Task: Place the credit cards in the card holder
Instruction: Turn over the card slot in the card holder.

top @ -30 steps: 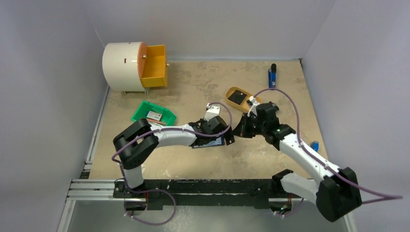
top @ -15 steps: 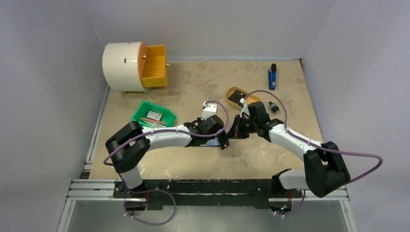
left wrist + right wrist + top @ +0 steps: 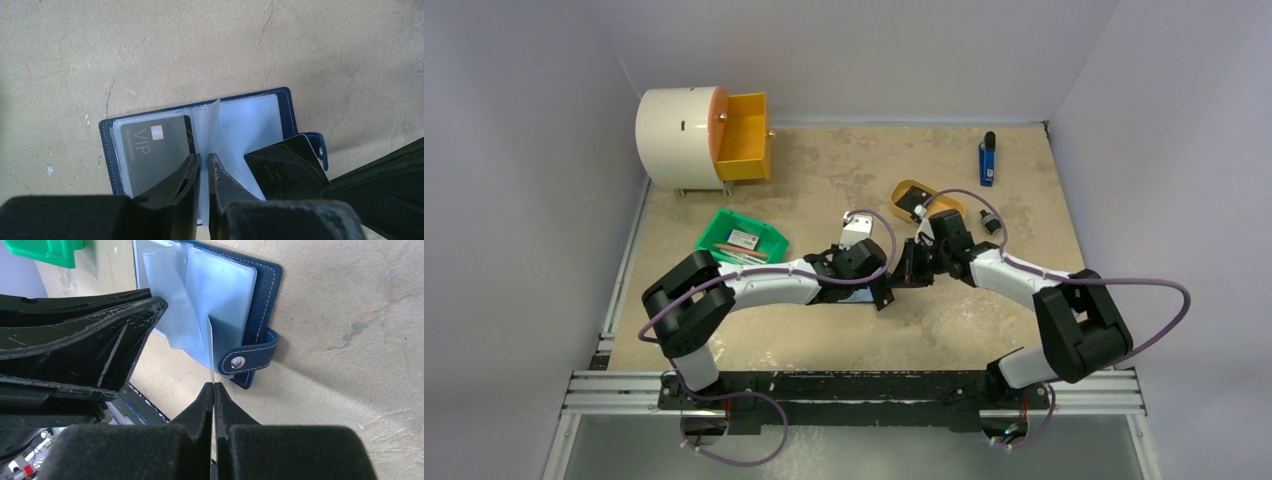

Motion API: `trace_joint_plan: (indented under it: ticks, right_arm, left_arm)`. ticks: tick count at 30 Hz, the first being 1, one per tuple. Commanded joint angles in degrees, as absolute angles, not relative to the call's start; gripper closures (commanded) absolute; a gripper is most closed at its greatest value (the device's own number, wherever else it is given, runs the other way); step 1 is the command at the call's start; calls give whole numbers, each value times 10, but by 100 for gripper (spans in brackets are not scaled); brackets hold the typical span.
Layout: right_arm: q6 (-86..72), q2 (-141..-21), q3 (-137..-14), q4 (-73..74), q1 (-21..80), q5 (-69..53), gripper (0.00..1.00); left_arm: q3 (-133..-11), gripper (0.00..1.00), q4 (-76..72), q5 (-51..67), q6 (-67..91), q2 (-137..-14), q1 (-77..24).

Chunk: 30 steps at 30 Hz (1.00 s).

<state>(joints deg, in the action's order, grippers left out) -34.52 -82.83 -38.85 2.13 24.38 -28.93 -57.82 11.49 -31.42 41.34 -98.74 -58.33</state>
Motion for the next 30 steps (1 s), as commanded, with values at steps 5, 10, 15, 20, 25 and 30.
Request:
trace_joint_plan:
  ticks: [5,10,15,20,25,30]
  right_arm:
    - [-341,-848,-417,-20,253,-341,100]
    - [-340,-855,-424,-27,262,-350,100]
    - [-343,-852,-428,-33,268,-352,100]
    - [-343,-853,-437,-33,275,-352,100]
    - [-345,-868,-447,-36,288,-346,100]
    - [-351,-883,-461,-40,300,-337,100]
  left_arm:
    - [-579,90,103,-328,420,-956,-586]
    - [-581,89,108,-329,421,-954,-586]
    - [-582,87,116,-334,424,-942,-586]
    - [-580,83,131,-349,430,-916,-587]
    - [-572,81,148,-364,438,-876,-586]
    - [-556,81,159,-376,447,-840,-586]
